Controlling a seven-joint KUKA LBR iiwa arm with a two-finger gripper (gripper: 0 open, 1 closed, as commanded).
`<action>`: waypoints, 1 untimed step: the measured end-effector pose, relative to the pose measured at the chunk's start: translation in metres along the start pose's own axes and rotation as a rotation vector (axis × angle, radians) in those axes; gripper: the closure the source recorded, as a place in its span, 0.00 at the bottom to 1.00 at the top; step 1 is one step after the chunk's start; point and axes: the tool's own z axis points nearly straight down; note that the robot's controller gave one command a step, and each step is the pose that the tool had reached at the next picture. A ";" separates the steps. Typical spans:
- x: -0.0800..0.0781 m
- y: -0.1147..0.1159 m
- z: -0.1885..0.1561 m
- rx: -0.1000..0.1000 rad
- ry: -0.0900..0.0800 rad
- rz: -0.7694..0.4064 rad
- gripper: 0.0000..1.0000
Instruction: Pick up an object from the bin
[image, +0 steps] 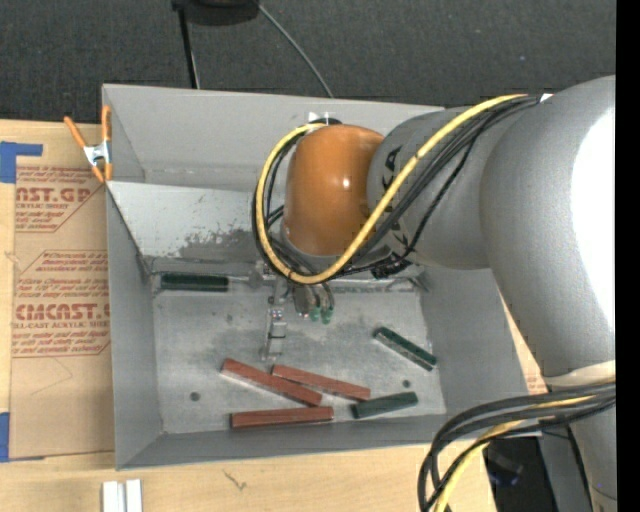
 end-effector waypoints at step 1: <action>0.000 0.000 0.000 0.000 0.000 0.000 0.00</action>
Offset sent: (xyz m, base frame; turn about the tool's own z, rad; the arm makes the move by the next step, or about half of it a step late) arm -0.0543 0.0165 -0.0644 -0.0263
